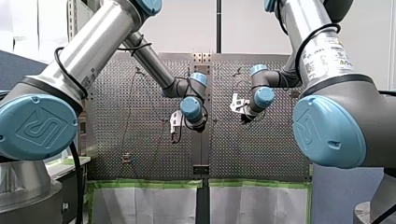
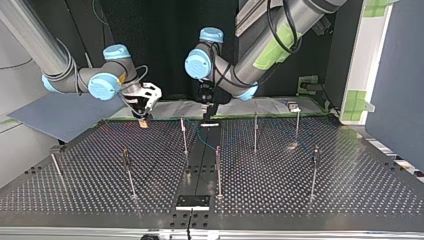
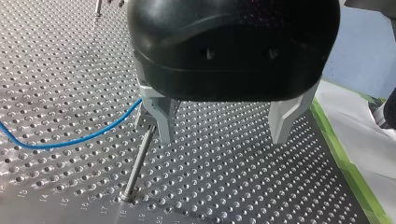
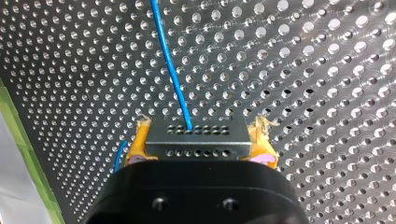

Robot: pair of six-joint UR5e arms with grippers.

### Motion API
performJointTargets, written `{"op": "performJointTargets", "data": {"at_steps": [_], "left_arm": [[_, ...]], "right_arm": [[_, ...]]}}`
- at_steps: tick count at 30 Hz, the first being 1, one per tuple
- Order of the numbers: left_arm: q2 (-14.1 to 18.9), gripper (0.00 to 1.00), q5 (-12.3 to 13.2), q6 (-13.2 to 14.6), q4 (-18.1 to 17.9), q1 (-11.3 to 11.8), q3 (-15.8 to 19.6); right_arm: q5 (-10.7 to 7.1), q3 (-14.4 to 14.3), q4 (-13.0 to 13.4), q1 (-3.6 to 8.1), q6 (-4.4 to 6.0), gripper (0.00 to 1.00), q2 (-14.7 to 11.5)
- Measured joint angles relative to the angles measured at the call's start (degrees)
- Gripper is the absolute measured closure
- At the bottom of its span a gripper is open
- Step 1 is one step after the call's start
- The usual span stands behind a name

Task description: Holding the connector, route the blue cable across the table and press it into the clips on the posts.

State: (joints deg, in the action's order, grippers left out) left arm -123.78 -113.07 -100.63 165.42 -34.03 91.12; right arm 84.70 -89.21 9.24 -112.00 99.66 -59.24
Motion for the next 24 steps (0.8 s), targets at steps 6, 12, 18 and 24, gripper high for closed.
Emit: {"op": "performJointTargets", "data": {"at_steps": [6,12,18,24], "left_arm": [[0.0,0.00,0.0,0.0,0.0,0.0,0.0],[0.0,0.00,0.0,0.0,0.0,0.0,0.0],[0.0,0.00,0.0,0.0,0.0,0.0,0.0],[0.0,0.00,0.0,0.0,0.0,0.0,0.0]], "right_arm": [[0.00,0.0,0.0,0.03,0.00,1.00,0.0],[-0.01,0.1,0.0,0.35,0.00,1.00,0.0],[-0.04,0.4,0.0,1.10,0.01,1.00,0.2],[-0.07,0.7,0.0,1.62,0.01,1.00,0.2]]}}
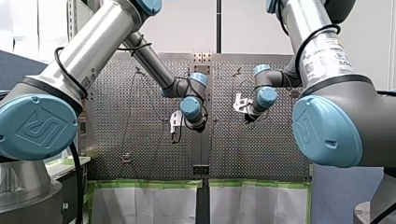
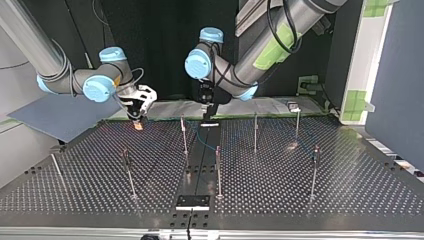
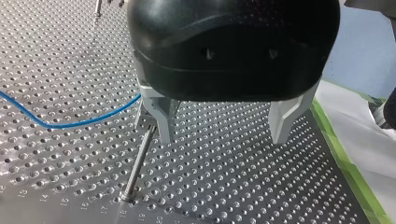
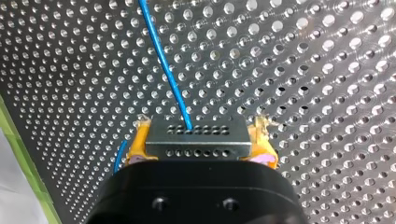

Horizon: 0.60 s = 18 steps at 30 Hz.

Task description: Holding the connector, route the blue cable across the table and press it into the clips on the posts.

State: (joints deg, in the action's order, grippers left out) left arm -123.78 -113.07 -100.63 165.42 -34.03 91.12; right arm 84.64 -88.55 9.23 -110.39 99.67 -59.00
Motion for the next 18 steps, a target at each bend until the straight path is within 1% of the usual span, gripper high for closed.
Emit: {"op": "performJointTargets", "data": {"at_steps": [8,15,18], "left_arm": [[0.0,0.00,0.0,0.0,0.0,0.0,0.0],[0.0,0.00,0.0,0.0,0.0,0.0,0.0],[0.0,0.00,0.0,0.0,0.0,0.0,0.0]], "right_arm": [[-0.04,0.1,0.0,0.18,0.00,1.00,0.0],[-0.54,1.0,-0.3,1.49,0.01,1.00,0.1],[-0.65,1.2,-0.4,1.77,0.01,1.00,0.1]]}}
